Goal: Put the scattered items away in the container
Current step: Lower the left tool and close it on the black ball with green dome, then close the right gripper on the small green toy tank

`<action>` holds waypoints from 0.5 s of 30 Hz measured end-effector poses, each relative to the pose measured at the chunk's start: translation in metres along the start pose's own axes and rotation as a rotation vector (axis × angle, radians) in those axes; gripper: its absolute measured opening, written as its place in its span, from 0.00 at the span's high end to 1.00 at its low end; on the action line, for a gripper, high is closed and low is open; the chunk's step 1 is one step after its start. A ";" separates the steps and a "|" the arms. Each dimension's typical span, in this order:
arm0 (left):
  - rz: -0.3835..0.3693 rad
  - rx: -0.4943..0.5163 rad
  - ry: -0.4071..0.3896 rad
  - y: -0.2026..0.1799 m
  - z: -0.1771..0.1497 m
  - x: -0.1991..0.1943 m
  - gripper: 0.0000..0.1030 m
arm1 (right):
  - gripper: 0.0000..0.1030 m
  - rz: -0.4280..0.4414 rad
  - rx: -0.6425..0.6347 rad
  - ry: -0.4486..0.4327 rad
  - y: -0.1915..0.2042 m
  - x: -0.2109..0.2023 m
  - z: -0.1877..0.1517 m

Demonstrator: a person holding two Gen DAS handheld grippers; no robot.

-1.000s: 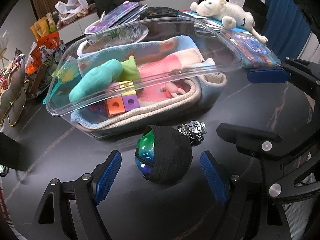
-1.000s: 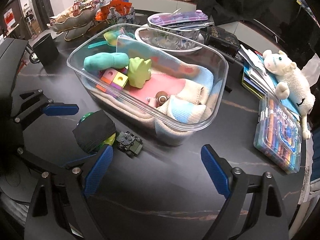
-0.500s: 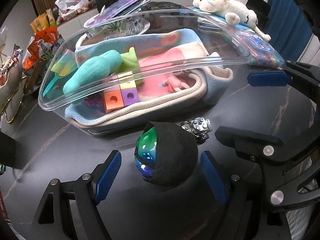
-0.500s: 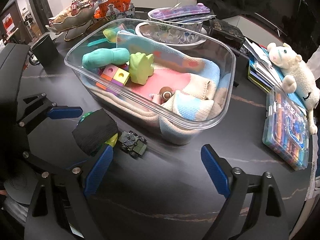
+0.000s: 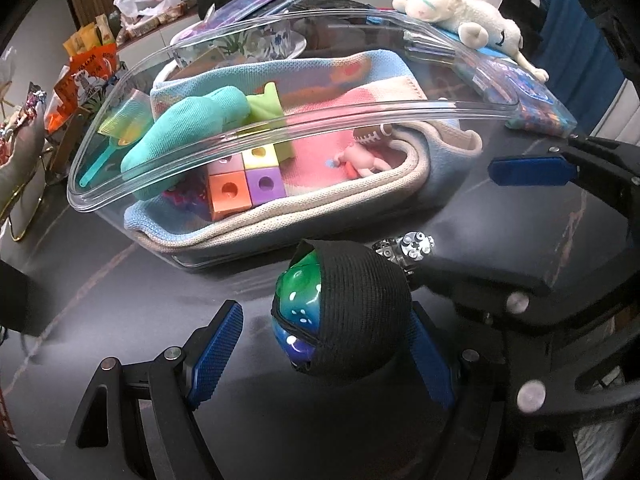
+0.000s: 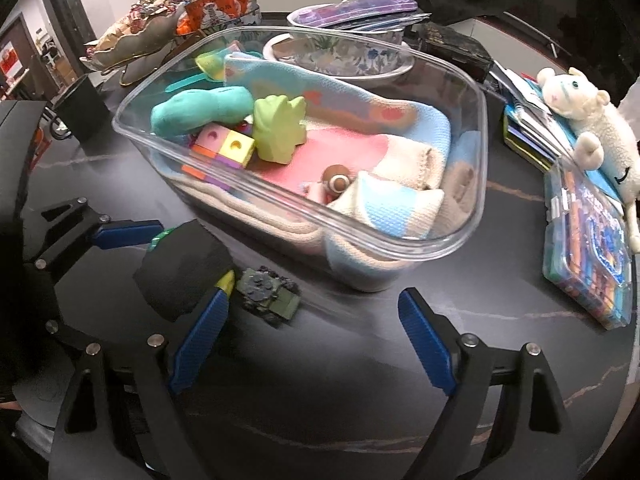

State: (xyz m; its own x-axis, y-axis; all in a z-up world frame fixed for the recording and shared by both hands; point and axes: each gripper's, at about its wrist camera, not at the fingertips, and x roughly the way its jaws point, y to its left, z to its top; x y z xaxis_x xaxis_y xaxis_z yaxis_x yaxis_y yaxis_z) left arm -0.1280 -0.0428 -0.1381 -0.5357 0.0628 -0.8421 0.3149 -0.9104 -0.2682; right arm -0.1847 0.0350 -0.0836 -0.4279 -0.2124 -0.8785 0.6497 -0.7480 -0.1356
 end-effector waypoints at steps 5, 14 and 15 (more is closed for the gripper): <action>0.009 0.004 0.006 0.001 -0.002 0.003 0.24 | 0.17 -0.007 0.013 0.009 -0.005 0.003 -0.001; 0.015 -0.013 -0.001 0.014 -0.009 0.002 0.30 | 0.17 -0.005 0.013 0.011 -0.003 0.006 -0.001; 0.014 -0.017 -0.001 0.015 -0.009 0.002 0.33 | 0.17 -0.003 0.014 0.012 -0.003 0.007 0.000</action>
State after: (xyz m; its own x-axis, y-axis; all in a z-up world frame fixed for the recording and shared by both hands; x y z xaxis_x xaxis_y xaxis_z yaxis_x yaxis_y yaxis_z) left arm -0.1167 -0.0528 -0.1479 -0.5321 0.0498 -0.8452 0.3353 -0.9042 -0.2644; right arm -0.1892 0.0355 -0.0894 -0.4221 -0.2024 -0.8837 0.6395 -0.7574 -0.1321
